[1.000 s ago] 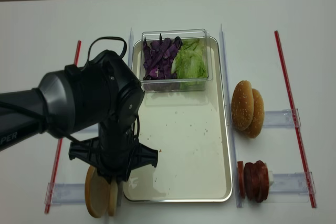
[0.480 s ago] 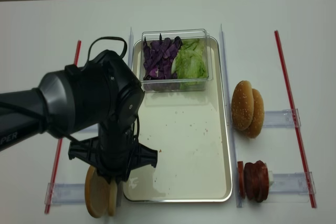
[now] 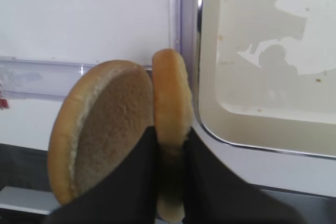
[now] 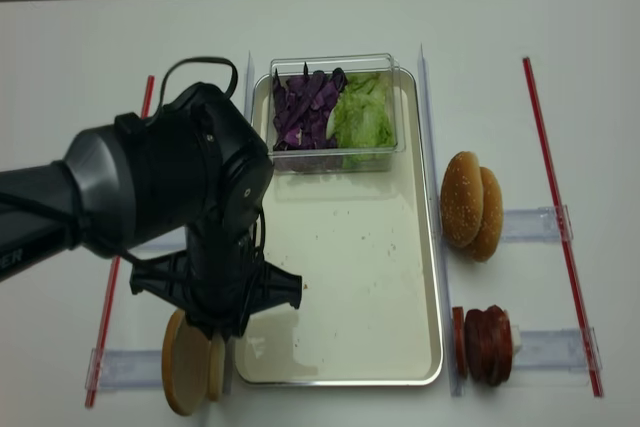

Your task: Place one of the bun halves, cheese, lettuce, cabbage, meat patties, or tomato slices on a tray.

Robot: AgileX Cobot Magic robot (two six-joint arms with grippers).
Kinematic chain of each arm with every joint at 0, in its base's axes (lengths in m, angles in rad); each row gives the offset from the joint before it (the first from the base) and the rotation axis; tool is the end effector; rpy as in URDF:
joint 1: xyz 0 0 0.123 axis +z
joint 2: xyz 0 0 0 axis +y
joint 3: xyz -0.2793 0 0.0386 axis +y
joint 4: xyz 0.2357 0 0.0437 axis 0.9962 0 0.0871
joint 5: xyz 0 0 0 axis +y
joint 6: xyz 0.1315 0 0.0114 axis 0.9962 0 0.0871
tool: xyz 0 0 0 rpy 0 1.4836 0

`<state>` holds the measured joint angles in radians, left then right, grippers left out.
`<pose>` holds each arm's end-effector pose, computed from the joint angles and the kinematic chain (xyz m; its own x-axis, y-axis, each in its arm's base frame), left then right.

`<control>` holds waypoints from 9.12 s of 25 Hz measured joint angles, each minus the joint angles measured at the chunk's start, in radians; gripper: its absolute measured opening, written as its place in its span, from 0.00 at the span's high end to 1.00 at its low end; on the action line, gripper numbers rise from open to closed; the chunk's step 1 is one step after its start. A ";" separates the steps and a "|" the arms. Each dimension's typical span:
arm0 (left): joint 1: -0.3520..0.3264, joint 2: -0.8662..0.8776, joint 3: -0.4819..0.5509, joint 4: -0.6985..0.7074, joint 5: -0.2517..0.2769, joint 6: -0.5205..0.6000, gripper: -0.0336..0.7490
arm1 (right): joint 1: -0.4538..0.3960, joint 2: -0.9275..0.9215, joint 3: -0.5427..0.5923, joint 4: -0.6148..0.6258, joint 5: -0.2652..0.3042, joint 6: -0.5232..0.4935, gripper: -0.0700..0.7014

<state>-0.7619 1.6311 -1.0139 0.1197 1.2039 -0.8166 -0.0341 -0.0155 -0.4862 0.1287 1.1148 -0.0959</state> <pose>0.1923 -0.1632 0.1692 -0.9993 -0.0062 0.0376 0.0011 0.9817 0.1905 0.0198 0.0145 0.2434 -0.4959 -0.0218 -0.8681 -0.0853 0.9961 0.0237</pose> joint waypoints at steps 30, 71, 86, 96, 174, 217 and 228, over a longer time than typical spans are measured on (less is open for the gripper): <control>-0.008 -0.101 -0.166 -0.201 -0.113 0.213 0.88 | 0.000 0.000 0.000 0.000 0.000 0.000 0.15; 0.159 0.062 0.034 -0.962 -0.483 1.098 0.88 | 0.000 0.000 0.000 0.000 0.004 -0.002 0.15; 0.193 0.177 0.042 -1.065 -0.467 1.173 0.88 | 0.000 0.000 0.000 0.000 0.004 -0.002 0.15; 0.193 0.183 0.042 -1.067 -0.466 1.173 0.89 | 0.000 0.000 0.000 0.000 0.004 -0.002 0.15; 0.312 -0.309 -0.045 -0.061 -0.050 0.532 0.66 | 0.000 0.000 0.000 0.000 0.004 -0.002 0.15; 0.674 -0.527 0.156 -0.055 0.024 0.727 0.66 | 0.000 0.000 0.000 0.000 0.000 0.000 0.15; 0.674 -0.858 0.287 -0.073 0.035 0.755 0.66 | 0.000 0.000 0.000 0.000 0.000 0.000 0.15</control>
<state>-0.0881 0.7732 -0.7268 0.0467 1.2387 -0.0614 -0.0341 -0.0155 -0.4862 0.1287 1.1149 -0.0961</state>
